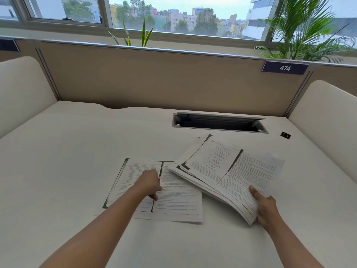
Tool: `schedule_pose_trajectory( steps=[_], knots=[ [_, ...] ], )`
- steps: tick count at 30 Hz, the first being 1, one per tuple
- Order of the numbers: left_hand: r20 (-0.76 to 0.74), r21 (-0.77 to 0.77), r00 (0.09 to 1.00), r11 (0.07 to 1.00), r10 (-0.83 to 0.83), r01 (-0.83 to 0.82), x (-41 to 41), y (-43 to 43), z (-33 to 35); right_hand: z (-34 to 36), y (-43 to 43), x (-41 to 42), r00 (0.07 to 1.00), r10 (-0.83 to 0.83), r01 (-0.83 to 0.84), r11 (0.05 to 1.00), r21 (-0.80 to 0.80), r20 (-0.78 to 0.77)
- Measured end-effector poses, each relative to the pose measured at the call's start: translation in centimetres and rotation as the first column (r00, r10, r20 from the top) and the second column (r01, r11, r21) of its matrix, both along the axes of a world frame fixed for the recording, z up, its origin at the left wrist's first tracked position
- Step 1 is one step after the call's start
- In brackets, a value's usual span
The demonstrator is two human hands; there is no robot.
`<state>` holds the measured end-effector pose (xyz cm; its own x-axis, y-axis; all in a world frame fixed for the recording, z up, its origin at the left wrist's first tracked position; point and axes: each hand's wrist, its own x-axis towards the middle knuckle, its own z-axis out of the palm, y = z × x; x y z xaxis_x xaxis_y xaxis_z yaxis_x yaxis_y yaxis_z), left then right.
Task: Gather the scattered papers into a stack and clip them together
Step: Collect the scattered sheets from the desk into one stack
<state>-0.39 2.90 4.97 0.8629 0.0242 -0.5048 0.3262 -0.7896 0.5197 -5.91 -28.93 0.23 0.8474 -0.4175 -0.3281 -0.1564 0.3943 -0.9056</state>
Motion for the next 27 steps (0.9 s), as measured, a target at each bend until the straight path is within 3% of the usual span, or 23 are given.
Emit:
schedule_pose_trajectory(
  steps=[4,8,15,22,27],
  knots=[
    [0.067,-0.083,0.987,0.987,0.144,-0.138,-0.3,1.8,0.2,0.0,-0.2,0.0,0.999,-0.022,0.021,0.999,0.031,0.027],
    [0.243,0.183,0.929,0.927,0.279,-0.327,-0.5,5.1,-0.3,0.0,-0.1,0.0,1.0,-0.009,0.008,1.0,0.021,0.022],
    [0.152,0.357,0.926,0.855,0.345,-0.377,-0.7,8.7,-1.9,0.0,0.1,0.1,0.999,-0.011,0.011,1.0,0.005,0.046],
    [0.195,0.326,0.928,0.871,0.319,-0.368,-0.3,8.7,-2.2,-0.2,0.1,0.2,0.999,-0.006,0.005,1.0,0.016,0.047],
    [0.234,0.216,0.908,0.892,0.347,-0.397,0.2,9.1,-2.1,-0.2,0.1,0.1,0.999,-0.005,0.004,1.0,0.012,0.042]
  ],
)
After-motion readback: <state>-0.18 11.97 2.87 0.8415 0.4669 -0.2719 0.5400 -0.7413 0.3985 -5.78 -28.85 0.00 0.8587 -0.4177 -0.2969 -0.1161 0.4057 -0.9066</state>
